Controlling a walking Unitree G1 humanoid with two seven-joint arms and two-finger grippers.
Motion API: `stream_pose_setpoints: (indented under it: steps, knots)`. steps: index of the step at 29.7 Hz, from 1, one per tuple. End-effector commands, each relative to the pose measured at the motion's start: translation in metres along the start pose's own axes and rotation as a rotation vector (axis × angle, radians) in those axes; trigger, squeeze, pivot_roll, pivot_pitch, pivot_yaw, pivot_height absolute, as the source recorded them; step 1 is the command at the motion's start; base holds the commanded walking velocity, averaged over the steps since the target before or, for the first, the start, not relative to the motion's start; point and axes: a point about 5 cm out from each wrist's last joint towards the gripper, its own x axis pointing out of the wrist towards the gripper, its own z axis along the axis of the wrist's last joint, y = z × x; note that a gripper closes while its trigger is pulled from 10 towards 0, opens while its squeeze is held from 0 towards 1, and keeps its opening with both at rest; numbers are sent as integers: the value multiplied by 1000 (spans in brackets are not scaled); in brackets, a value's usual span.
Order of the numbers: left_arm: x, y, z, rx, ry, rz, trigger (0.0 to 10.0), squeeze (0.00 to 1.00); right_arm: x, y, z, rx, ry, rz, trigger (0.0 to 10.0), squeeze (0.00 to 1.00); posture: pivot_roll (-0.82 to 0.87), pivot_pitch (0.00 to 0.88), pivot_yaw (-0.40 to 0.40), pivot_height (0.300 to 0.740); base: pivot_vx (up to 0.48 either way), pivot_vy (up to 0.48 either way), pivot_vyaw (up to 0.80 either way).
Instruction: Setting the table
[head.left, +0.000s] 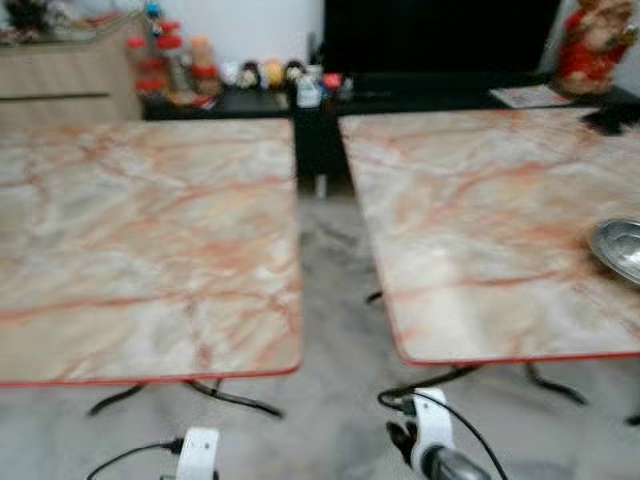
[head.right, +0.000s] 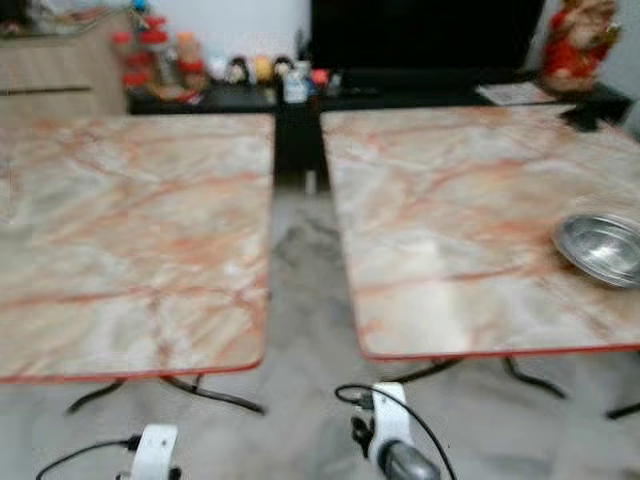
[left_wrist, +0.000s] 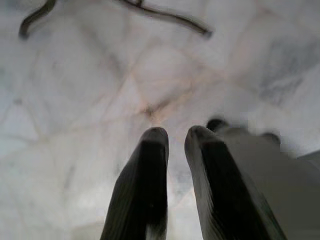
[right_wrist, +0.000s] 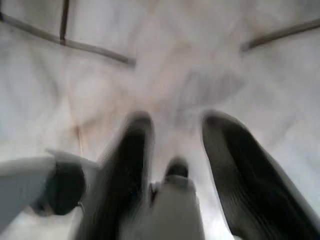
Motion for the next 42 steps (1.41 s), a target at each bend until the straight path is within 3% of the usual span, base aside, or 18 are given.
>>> stream_pose_setpoints:
  steps: [1,23,30,35,37,42]
  knots:
    - [1,7,7,4,-15,18,10000,0,3,5,10,0,-27,10,10000,0,8,0,-24,740,0,480,0]
    - [2,7,11,-6,-24,22,10000,0,3,7,10,-19,-14,16,10000,0,21,0,-31,740,0,478,0]
    - [2,14,13,27,-47,54,10000,0,3,8,9,-20,-8,20,10000,0,23,0,-28,740,0,0,0]
    - [2,25,28,27,-135,103,10000,0,3,8,8,-18,-3,19,10000,0,34,0,-27,740,0,0,0]
    - [1,34,48,36,-241,143,10000,0,3,9,7,-21,1,23,10000,0,46,0,-23,740,0,0,0]
    - [-4,47,73,2,-382,205,10000,0,3,10,6,-23,1,26,10000,0,51,0,-17,740,0,0,0]
